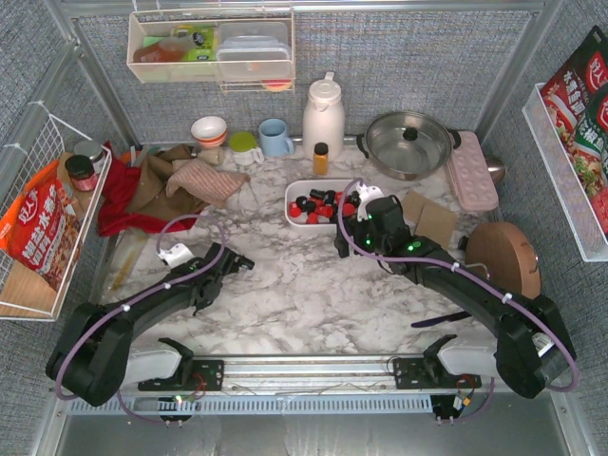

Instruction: Mix the coffee capsules in the storage basket

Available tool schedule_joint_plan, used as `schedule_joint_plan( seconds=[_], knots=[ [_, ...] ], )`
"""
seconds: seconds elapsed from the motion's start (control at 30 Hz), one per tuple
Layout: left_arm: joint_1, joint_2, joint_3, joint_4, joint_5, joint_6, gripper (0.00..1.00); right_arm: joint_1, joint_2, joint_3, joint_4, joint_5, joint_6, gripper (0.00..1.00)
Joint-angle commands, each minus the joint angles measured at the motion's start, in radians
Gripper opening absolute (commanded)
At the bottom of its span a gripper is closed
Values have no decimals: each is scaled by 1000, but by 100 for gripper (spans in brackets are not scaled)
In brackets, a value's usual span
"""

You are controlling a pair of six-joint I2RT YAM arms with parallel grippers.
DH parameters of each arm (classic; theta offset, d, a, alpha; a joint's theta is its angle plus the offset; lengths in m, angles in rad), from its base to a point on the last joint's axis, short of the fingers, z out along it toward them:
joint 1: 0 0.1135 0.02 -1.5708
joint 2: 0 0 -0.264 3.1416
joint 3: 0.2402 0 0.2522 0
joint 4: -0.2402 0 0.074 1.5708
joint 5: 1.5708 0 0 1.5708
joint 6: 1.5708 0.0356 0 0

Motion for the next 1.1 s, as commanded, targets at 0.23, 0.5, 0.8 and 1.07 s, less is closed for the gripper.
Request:
schedule_joint_plan(
  seconds=[0.23,0.5,0.8,1.07],
  knots=[
    [6,-14,20,3,4,11,35,0,-5,-2,28,0,-6,85],
    [5,-201,83,78,97,303,35,0,-5,11,17,-8,-4,85],
    [-28,-337,113,303,372,650,39,0,-18,76,-45,-96,28,85],
    [-208,-457,-98,859,514,944,33,4,-78,164,-125,-222,65,85]
  ],
)
